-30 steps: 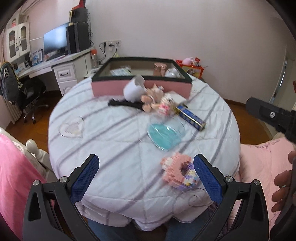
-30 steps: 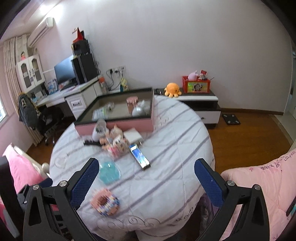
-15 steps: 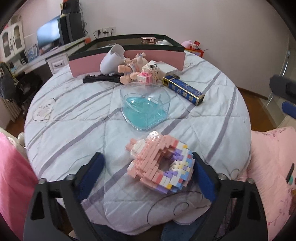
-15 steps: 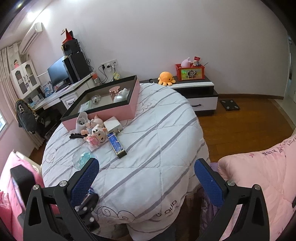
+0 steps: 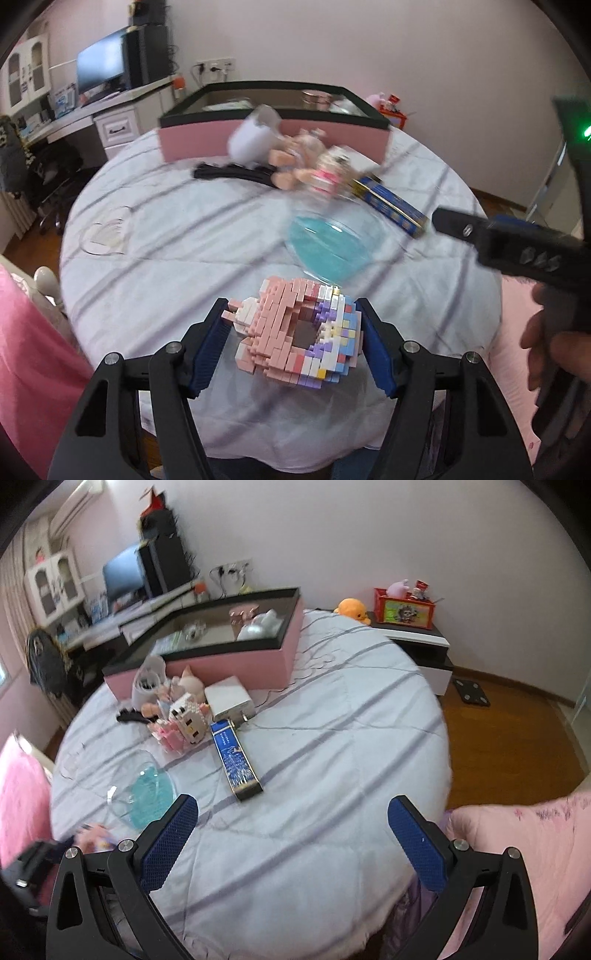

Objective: Organize rigid objects
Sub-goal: 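Grasp the pink block donut with the left tool while the right tool grasps the blue box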

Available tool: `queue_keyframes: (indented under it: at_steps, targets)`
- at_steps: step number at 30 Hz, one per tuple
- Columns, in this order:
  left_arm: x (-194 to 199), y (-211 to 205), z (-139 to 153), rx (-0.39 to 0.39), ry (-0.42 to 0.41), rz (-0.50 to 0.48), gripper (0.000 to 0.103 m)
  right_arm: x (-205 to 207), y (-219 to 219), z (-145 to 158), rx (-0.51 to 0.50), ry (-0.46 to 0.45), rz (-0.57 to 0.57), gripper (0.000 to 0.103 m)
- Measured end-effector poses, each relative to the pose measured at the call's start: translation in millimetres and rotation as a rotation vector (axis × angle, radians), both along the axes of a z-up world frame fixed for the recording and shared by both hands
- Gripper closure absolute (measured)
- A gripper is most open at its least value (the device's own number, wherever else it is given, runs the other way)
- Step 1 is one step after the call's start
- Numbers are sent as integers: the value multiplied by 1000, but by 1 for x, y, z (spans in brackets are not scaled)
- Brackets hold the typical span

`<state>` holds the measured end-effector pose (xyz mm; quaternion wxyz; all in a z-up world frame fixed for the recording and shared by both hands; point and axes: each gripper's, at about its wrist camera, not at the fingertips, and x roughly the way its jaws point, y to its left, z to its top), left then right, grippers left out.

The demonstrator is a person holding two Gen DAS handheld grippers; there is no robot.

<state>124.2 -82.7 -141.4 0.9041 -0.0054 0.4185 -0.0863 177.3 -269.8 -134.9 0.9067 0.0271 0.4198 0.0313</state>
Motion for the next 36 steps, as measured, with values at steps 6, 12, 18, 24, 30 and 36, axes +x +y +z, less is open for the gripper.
queue_keyframes:
  at_steps: [6, 12, 18, 24, 30, 36]
  targets:
    - [18, 30, 9, 3, -15, 45, 35, 35, 21, -15, -49, 32, 55, 1]
    - [37, 49, 9, -7, -7, 62, 35, 57, 35, -30, -71, 58, 101, 12]
    - [47, 58, 9, -15, -7, 70, 35, 58, 42, -26, -90, 36, 147, 54]
    - [52, 62, 12, -22, -19, 71, 35, 49, 42, -20, -63, 45, 167, 82]
    - [57, 65, 21, -23, -39, 65, 35, 36, 35, -3, -5, 25, 153, 82]
    - [63, 69, 34, -23, -68, 59, 35, 33, 32, 22, 17, -13, 153, 82]
